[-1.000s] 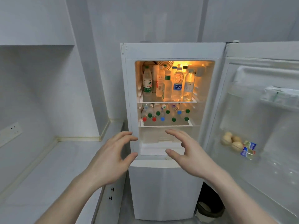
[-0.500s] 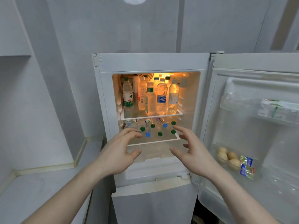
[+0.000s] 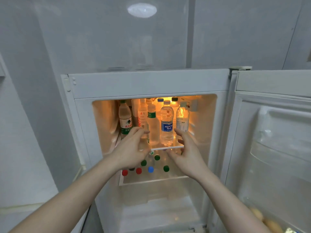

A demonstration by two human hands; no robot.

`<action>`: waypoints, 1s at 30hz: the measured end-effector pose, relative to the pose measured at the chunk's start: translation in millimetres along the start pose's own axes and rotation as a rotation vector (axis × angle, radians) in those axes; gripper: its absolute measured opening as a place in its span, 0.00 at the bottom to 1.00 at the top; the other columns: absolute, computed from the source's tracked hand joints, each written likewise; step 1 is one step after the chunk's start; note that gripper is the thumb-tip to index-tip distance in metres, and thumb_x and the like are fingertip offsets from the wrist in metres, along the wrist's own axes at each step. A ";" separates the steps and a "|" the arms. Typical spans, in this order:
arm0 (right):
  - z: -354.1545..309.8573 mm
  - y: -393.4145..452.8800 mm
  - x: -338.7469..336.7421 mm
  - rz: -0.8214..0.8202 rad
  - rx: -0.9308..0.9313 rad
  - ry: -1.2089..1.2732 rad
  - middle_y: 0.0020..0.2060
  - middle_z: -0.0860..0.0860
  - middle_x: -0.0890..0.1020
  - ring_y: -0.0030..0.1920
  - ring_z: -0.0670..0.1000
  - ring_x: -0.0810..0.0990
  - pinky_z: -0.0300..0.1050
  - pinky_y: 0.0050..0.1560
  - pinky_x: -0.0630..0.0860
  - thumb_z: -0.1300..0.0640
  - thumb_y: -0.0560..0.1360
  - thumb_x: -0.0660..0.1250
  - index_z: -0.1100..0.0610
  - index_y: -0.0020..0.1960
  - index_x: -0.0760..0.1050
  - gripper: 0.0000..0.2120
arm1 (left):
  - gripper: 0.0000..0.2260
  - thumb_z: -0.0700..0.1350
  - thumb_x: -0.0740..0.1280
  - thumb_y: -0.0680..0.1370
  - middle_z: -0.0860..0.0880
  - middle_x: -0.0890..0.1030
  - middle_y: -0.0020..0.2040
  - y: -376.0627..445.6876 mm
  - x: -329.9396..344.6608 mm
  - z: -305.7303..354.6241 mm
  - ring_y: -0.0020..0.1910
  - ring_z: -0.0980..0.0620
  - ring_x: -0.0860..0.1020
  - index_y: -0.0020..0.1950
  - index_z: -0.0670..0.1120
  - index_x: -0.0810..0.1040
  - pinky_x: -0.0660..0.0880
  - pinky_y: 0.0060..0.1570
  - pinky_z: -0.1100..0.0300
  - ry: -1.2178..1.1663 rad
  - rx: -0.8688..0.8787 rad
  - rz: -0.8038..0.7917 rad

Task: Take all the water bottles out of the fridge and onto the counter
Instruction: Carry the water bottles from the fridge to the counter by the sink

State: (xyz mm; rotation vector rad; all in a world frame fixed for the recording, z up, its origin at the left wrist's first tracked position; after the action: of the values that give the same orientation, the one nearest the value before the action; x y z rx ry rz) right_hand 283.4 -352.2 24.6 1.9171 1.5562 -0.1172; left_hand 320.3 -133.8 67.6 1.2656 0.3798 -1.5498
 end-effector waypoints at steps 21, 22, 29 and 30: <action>66.1 144.4 69.3 0.232 0.047 0.210 0.72 0.48 0.72 0.72 0.51 0.71 0.53 0.68 0.78 0.59 0.77 0.73 0.46 0.81 0.59 0.38 | 0.31 0.40 0.66 0.80 0.50 0.62 0.81 175.7 34.0 -27.0 0.72 0.42 0.69 0.80 0.51 0.59 0.75 0.66 0.48 0.299 -0.089 0.131; 68.3 147.0 71.8 0.243 0.049 0.213 0.73 0.49 0.71 0.72 0.51 0.70 0.52 0.69 0.77 0.59 0.78 0.73 0.46 0.81 0.59 0.37 | 0.29 0.39 0.66 0.80 0.50 0.64 0.79 176.8 33.5 -27.0 0.70 0.42 0.71 0.79 0.51 0.61 0.76 0.63 0.47 0.290 -0.079 0.148; 83.6 159.0 86.0 0.305 0.081 0.143 0.74 0.54 0.69 0.74 0.56 0.69 0.53 0.68 0.75 0.59 0.82 0.69 0.52 0.80 0.60 0.31 | 0.22 0.37 0.70 0.78 0.49 0.71 0.70 177.4 37.2 -17.7 0.60 0.42 0.78 0.69 0.49 0.68 0.77 0.51 0.51 0.205 -0.030 0.257; 84.8 159.6 86.8 0.307 0.075 0.121 0.74 0.54 0.69 0.74 0.56 0.69 0.54 0.68 0.75 0.60 0.82 0.69 0.53 0.80 0.60 0.30 | 0.21 0.37 0.69 0.78 0.48 0.70 0.70 176.6 38.1 -15.4 0.59 0.42 0.78 0.68 0.49 0.68 0.76 0.48 0.52 0.192 -0.031 0.274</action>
State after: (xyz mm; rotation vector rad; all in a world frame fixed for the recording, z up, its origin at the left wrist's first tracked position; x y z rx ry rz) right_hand 479.8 -336.8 -12.9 2.2331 1.3287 0.0753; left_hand 482.2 -211.9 90.9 1.3846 0.3351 -1.1926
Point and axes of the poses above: each hand's wrist, its own y-axis towards the middle knuckle, its own x-axis out of the palm, z = x × y, the point moved 2 cm from there along y, towards the middle knuckle
